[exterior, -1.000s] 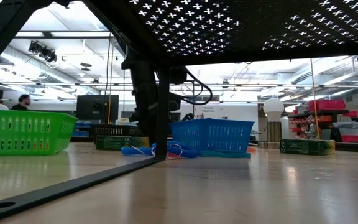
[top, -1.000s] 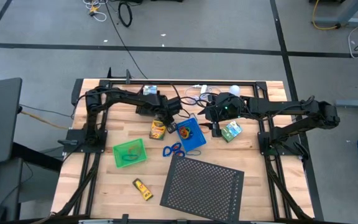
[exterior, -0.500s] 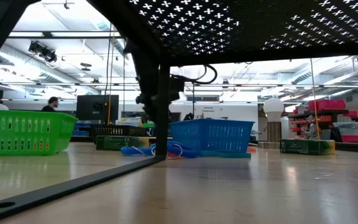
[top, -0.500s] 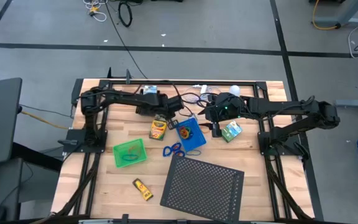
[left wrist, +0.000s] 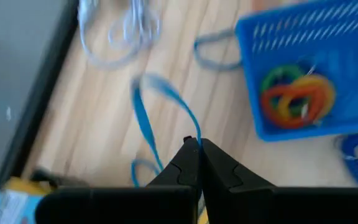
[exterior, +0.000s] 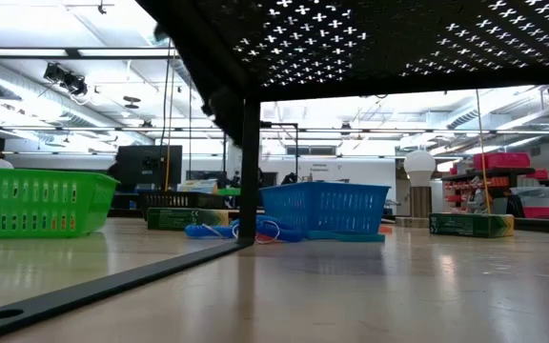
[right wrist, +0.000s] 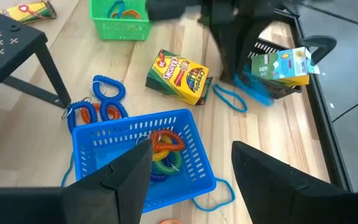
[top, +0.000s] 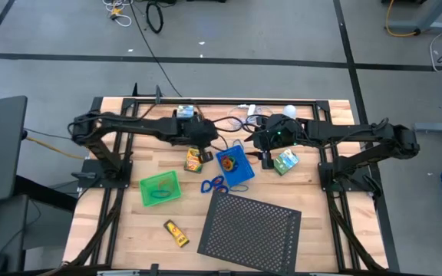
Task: Pick & Place Office Desk Supplies
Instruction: Put the middle blue rubber band into the green bin
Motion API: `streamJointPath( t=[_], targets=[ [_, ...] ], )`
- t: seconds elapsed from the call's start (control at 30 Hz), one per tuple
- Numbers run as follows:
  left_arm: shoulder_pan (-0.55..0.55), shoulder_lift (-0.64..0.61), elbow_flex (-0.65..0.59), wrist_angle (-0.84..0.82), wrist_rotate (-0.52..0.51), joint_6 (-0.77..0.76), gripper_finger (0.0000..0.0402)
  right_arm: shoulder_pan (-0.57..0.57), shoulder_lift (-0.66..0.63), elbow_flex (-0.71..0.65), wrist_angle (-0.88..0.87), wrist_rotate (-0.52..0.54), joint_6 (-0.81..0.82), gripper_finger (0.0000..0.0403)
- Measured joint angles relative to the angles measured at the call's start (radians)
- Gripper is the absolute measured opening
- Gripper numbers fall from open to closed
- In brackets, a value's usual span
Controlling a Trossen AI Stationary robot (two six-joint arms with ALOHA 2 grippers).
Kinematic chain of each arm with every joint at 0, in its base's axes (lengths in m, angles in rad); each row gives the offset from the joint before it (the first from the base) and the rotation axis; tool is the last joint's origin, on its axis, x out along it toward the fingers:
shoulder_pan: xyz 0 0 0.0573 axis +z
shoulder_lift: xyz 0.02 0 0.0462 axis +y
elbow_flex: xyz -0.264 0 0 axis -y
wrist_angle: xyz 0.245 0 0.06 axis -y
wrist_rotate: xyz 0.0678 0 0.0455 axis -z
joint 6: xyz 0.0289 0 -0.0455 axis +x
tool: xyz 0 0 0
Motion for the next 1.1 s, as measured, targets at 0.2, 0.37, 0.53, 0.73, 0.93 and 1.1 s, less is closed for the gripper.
streamJointPath(
  t=[0.2,0.37,0.53,0.73,0.93,1.1],
  targets=[
    [-0.041,-0.207,-0.231,0.41,0.124,0.121,0.0003,0.0,0.0,0.0,0.021,0.0,-0.007,0.0228],
    [-0.041,-0.39,-0.439,0.648,0.275,0.143,0.0003,0.0,0.0,0.0,0.035,-0.008,-0.007,0.0228],
    [-0.054,-0.584,-0.588,0.63,0.294,0.072,0.0003,0.0,0.0,0.0,0.039,-0.008,-0.006,0.0228],
    [-0.116,-0.806,-0.693,0.476,0.319,-0.079,0.0003,0.0,0.0,0.0,0.056,-0.009,-0.003,0.0228],
    [-0.264,-0.923,-0.718,0.256,0.315,-0.277,0.0003,0.0,0.0,0.0,0.059,-0.011,0.014,0.0228],
    [-0.425,-0.96,-0.718,0.115,0.292,-0.454,0.0003,0.0,0.0,0.0,0.056,-0.008,0.023,0.0228]
  ],
)
